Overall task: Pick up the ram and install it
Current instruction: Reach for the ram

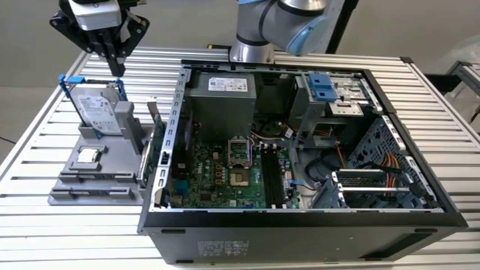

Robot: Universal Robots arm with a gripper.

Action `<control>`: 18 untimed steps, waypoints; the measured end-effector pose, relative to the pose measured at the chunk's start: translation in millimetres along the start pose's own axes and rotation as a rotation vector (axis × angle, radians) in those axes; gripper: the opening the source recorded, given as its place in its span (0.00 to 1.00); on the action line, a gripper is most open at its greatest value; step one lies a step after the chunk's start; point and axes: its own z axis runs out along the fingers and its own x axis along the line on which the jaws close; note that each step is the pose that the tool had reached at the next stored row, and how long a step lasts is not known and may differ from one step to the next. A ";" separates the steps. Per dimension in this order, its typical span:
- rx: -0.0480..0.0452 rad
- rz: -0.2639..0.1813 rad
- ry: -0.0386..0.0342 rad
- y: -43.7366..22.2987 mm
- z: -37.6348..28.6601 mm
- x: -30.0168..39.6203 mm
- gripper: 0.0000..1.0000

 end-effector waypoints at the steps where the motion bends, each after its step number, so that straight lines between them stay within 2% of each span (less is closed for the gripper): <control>1: 0.0000 0.000 0.0000 -0.1 0.0 0.9 0.00; 18: 0.0002 -0.015 0.0007 -1.3 0.2 17.6 0.00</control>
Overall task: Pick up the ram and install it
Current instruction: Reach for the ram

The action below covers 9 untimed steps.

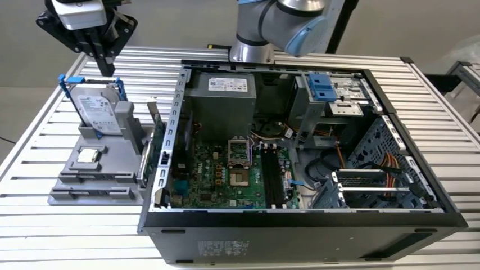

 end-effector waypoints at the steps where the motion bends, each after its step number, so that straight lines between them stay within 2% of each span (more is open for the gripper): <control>1: 0.0000 -0.003 0.0001 0.0 0.1 1.1 0.00; 9: 0.0002 -0.025 0.0011 -0.5 0.3 9.6 0.00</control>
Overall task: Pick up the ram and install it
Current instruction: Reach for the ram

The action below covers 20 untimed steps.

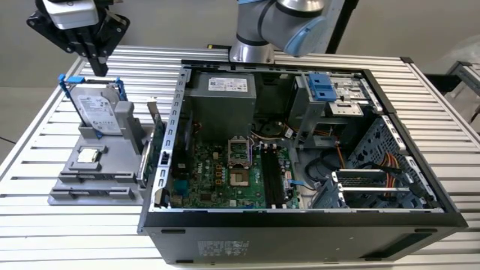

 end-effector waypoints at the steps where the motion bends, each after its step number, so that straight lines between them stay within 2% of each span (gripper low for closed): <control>1: 0.0000 -0.003 0.0001 0.0 0.0 1.1 0.00; 20: 0.0003 -0.041 0.0019 -0.6 0.4 20.2 0.00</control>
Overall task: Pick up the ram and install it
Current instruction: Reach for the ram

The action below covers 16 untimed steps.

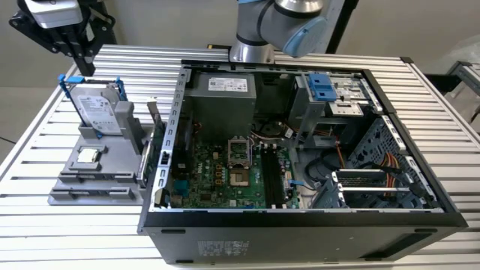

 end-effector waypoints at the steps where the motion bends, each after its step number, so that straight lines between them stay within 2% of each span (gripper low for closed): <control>1: 0.0000 -0.002 0.0001 0.0 0.0 1.0 0.00; 16: 0.0001 -0.008 0.0006 0.1 0.2 13.1 0.00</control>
